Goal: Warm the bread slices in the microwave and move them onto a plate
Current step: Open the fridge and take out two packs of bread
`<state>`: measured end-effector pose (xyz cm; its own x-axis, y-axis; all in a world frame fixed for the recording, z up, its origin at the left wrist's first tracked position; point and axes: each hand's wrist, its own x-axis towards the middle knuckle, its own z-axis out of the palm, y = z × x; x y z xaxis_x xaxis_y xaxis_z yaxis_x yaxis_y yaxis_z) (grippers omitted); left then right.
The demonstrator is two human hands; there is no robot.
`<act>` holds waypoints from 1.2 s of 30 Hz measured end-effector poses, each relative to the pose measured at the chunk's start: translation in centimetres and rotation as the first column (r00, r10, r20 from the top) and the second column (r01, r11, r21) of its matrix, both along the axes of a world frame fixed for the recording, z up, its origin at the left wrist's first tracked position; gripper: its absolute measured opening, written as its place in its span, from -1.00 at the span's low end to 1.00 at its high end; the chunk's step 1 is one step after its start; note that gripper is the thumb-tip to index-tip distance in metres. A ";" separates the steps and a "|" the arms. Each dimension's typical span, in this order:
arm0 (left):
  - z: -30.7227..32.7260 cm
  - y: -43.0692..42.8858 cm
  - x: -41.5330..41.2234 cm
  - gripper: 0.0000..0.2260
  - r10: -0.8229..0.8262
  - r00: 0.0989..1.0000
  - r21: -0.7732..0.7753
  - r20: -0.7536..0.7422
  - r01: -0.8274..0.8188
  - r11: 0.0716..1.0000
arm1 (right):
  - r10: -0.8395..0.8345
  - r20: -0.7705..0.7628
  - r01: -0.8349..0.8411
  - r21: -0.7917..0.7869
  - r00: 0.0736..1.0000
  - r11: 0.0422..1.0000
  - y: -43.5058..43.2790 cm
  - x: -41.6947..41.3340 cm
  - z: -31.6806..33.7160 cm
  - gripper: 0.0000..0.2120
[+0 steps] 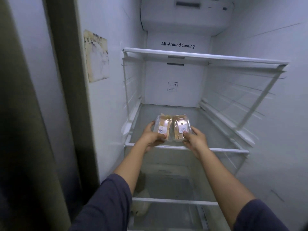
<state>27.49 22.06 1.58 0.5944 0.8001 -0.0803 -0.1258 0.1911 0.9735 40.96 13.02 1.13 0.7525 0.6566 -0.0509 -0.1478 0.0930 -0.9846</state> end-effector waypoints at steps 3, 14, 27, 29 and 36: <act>-0.3 -2.0 -0.9 -0.23 -0.026 0.999 0.010 0.043 0.025 1.000 | -0.010 -0.051 0.011 0.018 0.999 1.000 -2.5 -1.0 -0.2 -0.56; -0.2 -12.2 -6.7 -0.19 -0.114 0.982 0.037 0.150 0.110 0.993 | -0.002 -0.161 0.021 0.119 0.987 0.993 -14.9 -7.9 -0.2 -0.51; -3.1 -30.8 -24.7 -0.21 0.056 0.980 0.024 0.192 -0.062 0.998 | 0.170 -0.173 -0.138 0.184 0.970 0.973 -32.7 -23.5 -2.5 -0.49; -3.7 -32.7 -28.3 -0.22 0.098 0.980 0.036 0.173 -0.106 0.994 | 0.207 -0.197 -0.169 0.193 0.958 0.967 -34.1 -26.3 -2.9 -0.49; -2.5 -35.8 -42.0 -0.24 0.282 0.933 0.040 0.223 -0.298 0.954 | 0.382 -0.211 -0.329 0.247 0.900 0.911 -34.4 -37.1 -1.3 -0.50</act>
